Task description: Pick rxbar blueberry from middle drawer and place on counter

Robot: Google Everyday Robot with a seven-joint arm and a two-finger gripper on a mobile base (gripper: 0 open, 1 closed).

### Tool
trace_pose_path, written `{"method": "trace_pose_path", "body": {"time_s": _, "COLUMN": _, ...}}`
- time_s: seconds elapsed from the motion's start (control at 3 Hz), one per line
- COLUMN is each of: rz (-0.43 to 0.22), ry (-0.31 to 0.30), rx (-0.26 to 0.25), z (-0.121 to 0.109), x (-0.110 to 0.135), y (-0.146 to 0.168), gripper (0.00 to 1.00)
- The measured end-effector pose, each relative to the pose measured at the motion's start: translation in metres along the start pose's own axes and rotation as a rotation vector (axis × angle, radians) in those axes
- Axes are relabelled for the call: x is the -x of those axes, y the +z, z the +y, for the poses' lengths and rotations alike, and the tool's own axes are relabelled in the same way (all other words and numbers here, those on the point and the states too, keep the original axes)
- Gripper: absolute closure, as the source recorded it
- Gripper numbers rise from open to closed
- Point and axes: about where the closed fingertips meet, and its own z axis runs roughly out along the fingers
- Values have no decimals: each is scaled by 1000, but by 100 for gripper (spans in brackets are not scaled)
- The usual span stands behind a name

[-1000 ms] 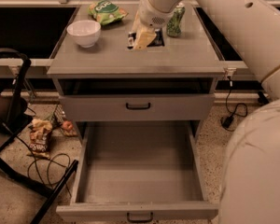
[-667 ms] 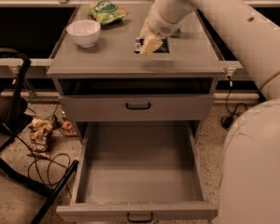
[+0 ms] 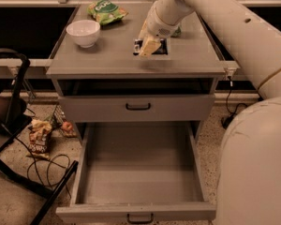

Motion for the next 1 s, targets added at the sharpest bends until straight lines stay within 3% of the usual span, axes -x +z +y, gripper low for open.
{"method": "trace_pose_path", "body": {"time_s": 0.33, "rz": 0, "ry": 0, "rx": 0, "z": 0, "x": 0, "y": 0, "gripper": 20}}
{"method": "trace_pose_path", "body": {"time_s": 0.67, "rz": 0, "ry": 0, "rx": 0, "z": 0, "x": 0, "y": 0, "gripper": 0}}
{"method": "trace_pose_path", "body": {"time_s": 1.0, "rz": 0, "ry": 0, "rx": 0, "z": 0, "x": 0, "y": 0, "gripper": 0}}
